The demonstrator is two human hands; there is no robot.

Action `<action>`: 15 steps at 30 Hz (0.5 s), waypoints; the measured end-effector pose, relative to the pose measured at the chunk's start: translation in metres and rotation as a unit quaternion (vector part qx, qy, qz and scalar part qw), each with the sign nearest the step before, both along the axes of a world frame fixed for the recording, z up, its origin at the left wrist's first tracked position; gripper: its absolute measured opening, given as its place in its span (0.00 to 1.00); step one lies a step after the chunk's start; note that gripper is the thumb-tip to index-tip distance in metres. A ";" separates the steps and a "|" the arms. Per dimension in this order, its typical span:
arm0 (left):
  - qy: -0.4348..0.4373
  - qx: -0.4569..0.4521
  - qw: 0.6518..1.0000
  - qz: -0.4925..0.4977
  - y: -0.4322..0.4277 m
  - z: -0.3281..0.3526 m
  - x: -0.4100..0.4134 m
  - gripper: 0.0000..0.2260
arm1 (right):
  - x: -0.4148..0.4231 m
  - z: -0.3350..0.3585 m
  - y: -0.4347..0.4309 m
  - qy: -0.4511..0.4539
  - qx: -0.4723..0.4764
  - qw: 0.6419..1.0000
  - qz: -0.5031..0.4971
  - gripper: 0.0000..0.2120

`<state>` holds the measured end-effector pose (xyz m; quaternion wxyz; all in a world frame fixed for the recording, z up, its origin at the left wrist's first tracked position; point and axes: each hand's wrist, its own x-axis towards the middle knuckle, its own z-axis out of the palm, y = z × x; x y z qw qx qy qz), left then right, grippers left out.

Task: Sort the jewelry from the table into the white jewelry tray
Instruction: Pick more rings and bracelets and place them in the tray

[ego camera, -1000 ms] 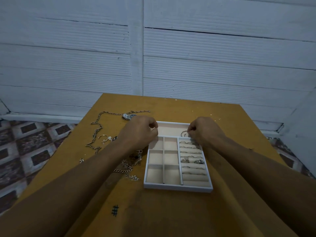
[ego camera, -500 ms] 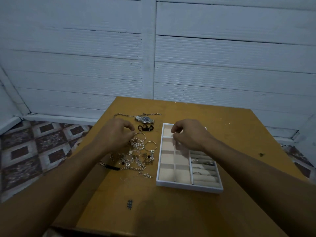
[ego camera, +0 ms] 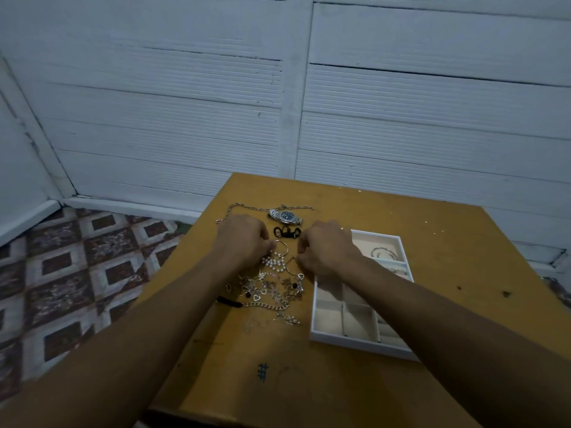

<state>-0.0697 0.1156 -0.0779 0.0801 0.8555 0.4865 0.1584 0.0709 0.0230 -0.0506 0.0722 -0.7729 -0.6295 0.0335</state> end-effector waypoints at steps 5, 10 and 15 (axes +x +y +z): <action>0.041 -0.006 0.999 0.015 0.001 0.000 0.012 0.10 | -0.005 -0.005 0.001 -0.029 -0.008 0.999 0.012 0.07; 0.085 -0.043 0.995 0.033 0.003 0.003 0.019 0.11 | -0.008 -0.005 0.002 -0.060 -0.020 0.998 0.027 0.07; 0.151 -0.054 0.987 0.010 -0.002 0.005 0.023 0.08 | -0.009 -0.005 0.003 -0.115 -0.057 0.990 0.061 0.10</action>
